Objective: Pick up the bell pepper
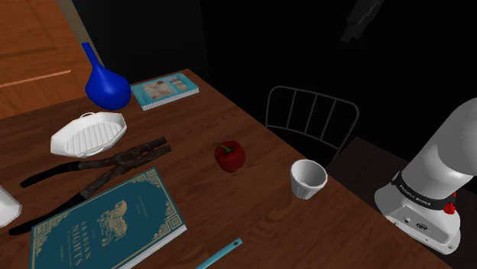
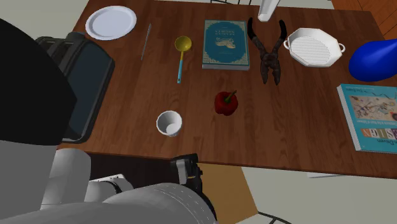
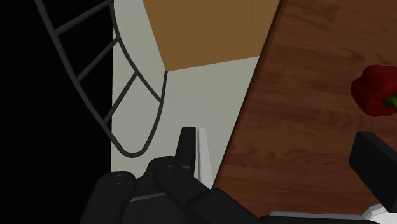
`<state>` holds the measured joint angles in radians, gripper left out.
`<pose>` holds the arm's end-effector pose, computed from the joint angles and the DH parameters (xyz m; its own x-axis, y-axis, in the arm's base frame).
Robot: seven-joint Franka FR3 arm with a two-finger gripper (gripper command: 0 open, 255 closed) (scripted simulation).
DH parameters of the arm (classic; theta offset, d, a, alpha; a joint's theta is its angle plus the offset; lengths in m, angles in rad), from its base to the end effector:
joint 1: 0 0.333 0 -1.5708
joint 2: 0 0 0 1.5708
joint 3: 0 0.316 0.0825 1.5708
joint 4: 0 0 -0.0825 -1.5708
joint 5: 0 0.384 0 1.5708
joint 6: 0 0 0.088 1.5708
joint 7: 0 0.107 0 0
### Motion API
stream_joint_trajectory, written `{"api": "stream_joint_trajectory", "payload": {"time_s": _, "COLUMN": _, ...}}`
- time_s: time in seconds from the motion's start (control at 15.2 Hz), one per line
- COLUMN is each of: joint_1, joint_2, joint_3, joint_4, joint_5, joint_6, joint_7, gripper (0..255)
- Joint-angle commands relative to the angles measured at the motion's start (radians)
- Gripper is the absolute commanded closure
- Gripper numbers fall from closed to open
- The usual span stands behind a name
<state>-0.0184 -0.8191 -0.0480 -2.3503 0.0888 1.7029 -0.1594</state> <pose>0.3106 -0.0175 0.6166 0.9783 0.0902 0.1867 0.1093 -0.9894 -0.0950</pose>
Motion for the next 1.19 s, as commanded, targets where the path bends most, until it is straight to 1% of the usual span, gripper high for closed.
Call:
{"api": "stream_joint_trajectory", "payload": {"time_s": 0.0, "joint_1": 0.000, "joint_2": 0.000, "joint_3": 0.000, "joint_4": 0.000, "joint_5": 0.000, "joint_6": 0.000, "joint_7": 0.000, "gripper": 0}}
{"api": "stream_joint_trajectory", "payload": {"time_s": 0.33, "joint_1": 0.032, "joint_2": 0.075, "joint_3": 0.125, "joint_4": -0.010, "joint_5": 0.023, "joint_6": 0.075, "joint_7": 0.101, "gripper": 0}}
{"api": "stream_joint_trajectory", "payload": {"time_s": 0.66, "joint_1": 0.055, "joint_2": 0.182, "joint_3": 0.249, "joint_4": 0.009, "joint_5": 0.029, "joint_6": 0.147, "joint_7": 0.205, "gripper": 0}}
{"api": "stream_joint_trajectory", "payload": {"time_s": 0.92, "joint_1": 0.064, "joint_2": 0.288, "joint_3": 0.347, "joint_4": 0.045, "joint_5": 0.017, "joint_6": 0.199, "joint_7": 0.294, "gripper": 0}}
{"api": "stream_joint_trajectory", "payload": {"time_s": 1.12, "joint_1": 0.066, "joint_2": 0.379, "joint_3": 0.419, "joint_4": 0.084, "joint_5": -0.008, "joint_6": 0.233, "joint_7": 0.366, "gripper": 0}}
